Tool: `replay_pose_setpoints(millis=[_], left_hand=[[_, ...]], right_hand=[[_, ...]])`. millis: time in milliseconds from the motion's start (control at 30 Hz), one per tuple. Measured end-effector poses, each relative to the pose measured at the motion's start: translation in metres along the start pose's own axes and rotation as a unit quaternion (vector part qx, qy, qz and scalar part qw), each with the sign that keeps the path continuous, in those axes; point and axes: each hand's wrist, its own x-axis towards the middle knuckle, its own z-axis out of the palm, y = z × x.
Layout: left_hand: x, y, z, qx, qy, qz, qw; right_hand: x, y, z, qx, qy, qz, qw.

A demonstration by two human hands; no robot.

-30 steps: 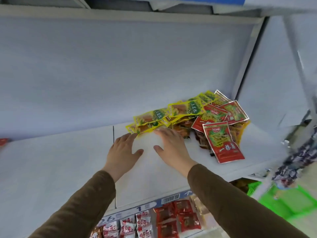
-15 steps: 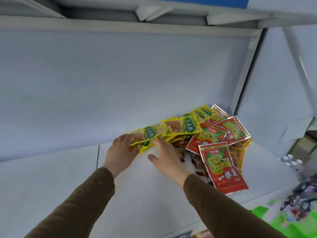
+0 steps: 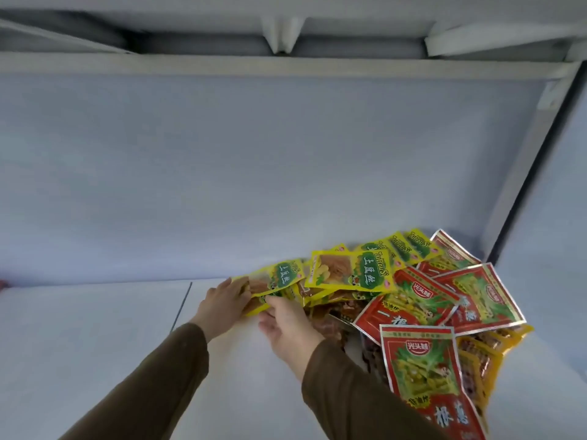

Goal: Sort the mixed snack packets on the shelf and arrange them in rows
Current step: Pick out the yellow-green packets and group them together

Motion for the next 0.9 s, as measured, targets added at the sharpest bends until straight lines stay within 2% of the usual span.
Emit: replay_pose_setpoints(millis=[100,167,300,400,533,600,667,700,767,900], left_hand=[[-0.011,-0.007,-0.001,-0.108,0.022,-0.036,0.993],[-0.016,-0.012,-0.002,-0.112,0.042,-0.014,0.993],[-0.027,-0.02,-0.001,-0.111,0.048,-0.002,0.993],[-0.03,-0.021,-0.004,-0.168,0.039,-0.02,0.985],[-0.034,-0.025,-0.009,-0.316,0.039,-0.031,0.947],[-0.036,-0.032,-0.013,-0.379,0.083,-0.063,0.92],[-0.037,-0.042,-0.018,-0.395,0.124,-0.095,0.905],[-0.038,-0.045,-0.02,-0.409,0.121,-0.109,0.898],[-0.044,-0.046,-0.022,-0.478,0.067,-0.123,0.867],[-0.055,-0.036,-0.027,-0.582,-0.058,-0.086,0.806]], right_hand=[[0.008,0.005,0.014,-0.031,0.016,-0.014,0.999],[0.013,0.008,0.023,-0.051,0.031,-0.041,0.997],[0.007,0.01,0.043,0.022,0.019,-0.065,0.997],[0.005,0.009,0.054,0.042,0.051,-0.077,0.995],[0.008,0.009,0.061,0.006,0.088,-0.105,0.991],[0.006,0.012,0.055,-0.017,0.089,-0.121,0.988],[0.0,0.016,0.044,-0.04,0.069,-0.12,0.99],[-0.004,0.018,0.037,-0.051,0.052,-0.116,0.99],[-0.012,0.019,0.022,-0.087,0.019,-0.129,0.988],[-0.025,0.002,-0.004,-0.126,-0.051,-0.172,0.976]])
